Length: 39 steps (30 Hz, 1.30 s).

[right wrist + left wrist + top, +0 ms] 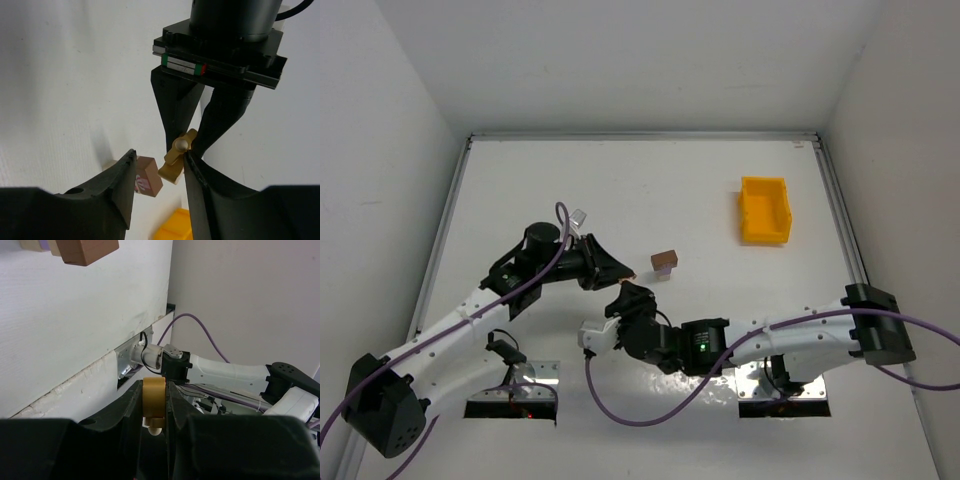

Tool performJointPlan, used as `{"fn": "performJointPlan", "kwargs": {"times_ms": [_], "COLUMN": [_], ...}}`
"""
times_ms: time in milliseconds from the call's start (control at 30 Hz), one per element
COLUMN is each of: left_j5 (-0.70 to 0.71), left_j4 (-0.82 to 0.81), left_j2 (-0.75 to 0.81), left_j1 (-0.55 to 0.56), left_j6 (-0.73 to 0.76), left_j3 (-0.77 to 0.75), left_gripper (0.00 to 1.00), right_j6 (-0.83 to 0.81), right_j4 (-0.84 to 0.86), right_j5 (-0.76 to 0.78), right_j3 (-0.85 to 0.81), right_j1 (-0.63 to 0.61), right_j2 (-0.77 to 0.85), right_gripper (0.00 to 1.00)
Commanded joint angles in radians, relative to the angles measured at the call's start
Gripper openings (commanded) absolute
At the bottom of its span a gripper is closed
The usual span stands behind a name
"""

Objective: Build the wood block tower

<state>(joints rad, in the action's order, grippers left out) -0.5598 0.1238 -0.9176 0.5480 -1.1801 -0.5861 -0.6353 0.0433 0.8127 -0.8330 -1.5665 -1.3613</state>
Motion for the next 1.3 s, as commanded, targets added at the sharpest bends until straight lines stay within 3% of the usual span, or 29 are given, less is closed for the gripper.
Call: {"fn": "performJointPlan", "kwargs": {"times_ms": [0, 367, 433, 500, 567, 600, 667, 800, 967, 1267], "left_j5": [-0.025, -0.038, -0.043, -0.049, -0.06, -0.068, -0.078, -0.078, -0.094, -0.111], "left_j4": [-0.047, -0.069, -0.076, -0.076, -0.088, -0.101, -0.098, -0.102, -0.132, -0.125], "left_j2": [0.013, 0.013, 0.01, -0.001, -0.007, -0.012, -0.027, -0.046, 0.012, 0.054], "left_j1": [-0.006, -0.008, -0.01, -0.025, -0.04, -0.046, -0.066, -0.068, -0.068, -0.062], "left_j6": [-0.012, -0.003, -0.001, 0.011, 0.016, 0.017, 0.031, 0.042, 0.0, 0.007], "left_j3": [0.006, 0.009, 0.008, 0.009, 0.012, 0.011, -0.009, -0.055, -0.083, -0.083], "left_gripper": [0.0, 0.0, 0.0, 0.0, 0.0, 0.0, 0.0, 0.0, 0.0, 0.0], "right_j6": [-0.044, -0.147, -0.141, -0.095, -0.019, 0.003, 0.049, 0.111, 0.141, 0.068], "right_j4": [0.075, 0.205, 0.204, 0.188, 0.129, 0.086, 0.041, -0.158, -0.279, -0.243], "right_j5": [0.049, 0.128, 0.128, 0.102, 0.06, 0.034, -0.021, -0.053, -0.079, -0.032], "right_j3": [-0.031, -0.002, 0.0, 0.002, 0.0, 0.0, -0.003, -0.064, -0.115, -0.161], "right_j1": [-0.033, -0.01, 0.0, 0.002, 0.002, 0.002, 0.003, 0.017, 0.069, 0.082], "right_j2": [0.001, -0.056, -0.055, -0.03, 0.004, 0.046, 0.086, 0.116, 0.119, 0.073], "right_gripper": [0.4, 0.04, 0.04, 0.14, 0.35, 0.53, 0.6, 0.6, 0.6, 0.58]}}
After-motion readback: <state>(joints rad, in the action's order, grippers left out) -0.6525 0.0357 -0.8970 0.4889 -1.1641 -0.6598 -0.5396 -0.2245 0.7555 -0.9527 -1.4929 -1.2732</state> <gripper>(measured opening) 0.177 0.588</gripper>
